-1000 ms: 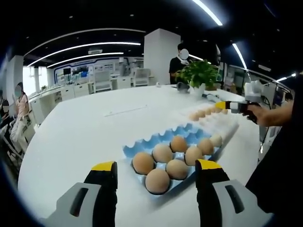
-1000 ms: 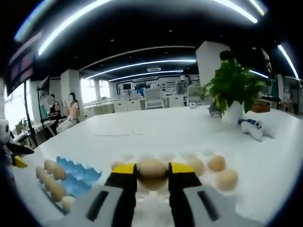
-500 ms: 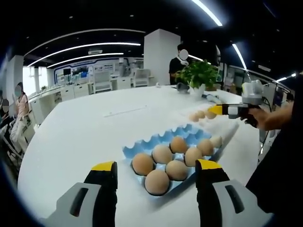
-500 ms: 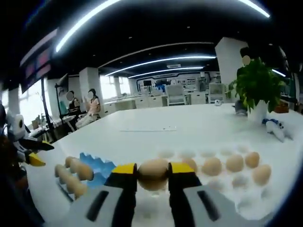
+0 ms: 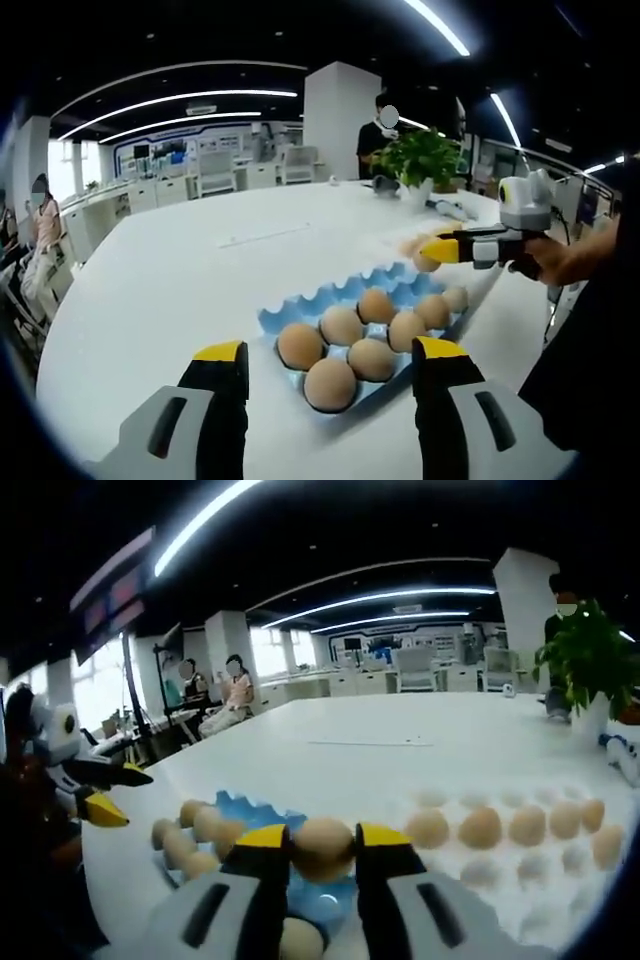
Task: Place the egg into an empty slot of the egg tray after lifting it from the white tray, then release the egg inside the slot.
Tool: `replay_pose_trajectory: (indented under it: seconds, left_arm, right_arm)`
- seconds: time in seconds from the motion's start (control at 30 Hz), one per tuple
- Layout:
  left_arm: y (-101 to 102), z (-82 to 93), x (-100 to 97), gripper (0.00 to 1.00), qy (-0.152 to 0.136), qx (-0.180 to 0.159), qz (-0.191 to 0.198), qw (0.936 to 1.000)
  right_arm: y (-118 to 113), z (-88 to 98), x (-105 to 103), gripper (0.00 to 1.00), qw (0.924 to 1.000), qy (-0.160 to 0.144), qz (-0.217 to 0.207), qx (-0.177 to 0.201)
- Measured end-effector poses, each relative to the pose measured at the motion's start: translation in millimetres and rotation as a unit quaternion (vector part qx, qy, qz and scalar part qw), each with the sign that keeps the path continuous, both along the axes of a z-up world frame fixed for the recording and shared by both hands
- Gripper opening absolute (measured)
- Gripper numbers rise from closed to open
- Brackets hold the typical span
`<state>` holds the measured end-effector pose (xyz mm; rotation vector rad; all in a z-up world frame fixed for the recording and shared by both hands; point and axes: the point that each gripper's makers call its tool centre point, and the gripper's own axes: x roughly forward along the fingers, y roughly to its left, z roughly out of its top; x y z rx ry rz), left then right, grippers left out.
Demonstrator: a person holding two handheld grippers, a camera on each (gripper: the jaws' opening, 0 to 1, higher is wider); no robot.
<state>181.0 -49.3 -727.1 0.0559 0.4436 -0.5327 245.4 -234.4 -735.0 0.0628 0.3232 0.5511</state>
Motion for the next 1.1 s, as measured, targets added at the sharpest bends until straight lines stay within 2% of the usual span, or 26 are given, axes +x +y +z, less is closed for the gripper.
replay_pose_trajectory:
  seconds: [0.3, 0.73, 0.9, 1.1]
  left_arm:
    - [2, -0.2, 0.0, 0.67, 0.000, 0.000, 0.003, 1.0000]
    - [2, 1.2, 0.2, 0.67, -0.002, -0.002, 0.002, 1.0000]
    - [2, 0.9, 0.7, 0.67, -0.001, -0.002, 0.000, 1.0000]
    - [1, 1.6, 0.3, 0.67, -0.001, -0.001, -0.002, 1.0000]
  right_arm:
    - [22, -7.3, -2, 0.25, 0.9995, 0.010, 0.029, -0.003]
    - [30, -15.4, -3, 0.25, 0.9986, 0.023, 0.047, -0.012]
    - [34, -22.0, -4, 0.25, 0.9977, 0.045, 0.051, -0.004]
    - [37, -23.0, -4, 0.25, 0.9971, 0.045, 0.060, -0.012]
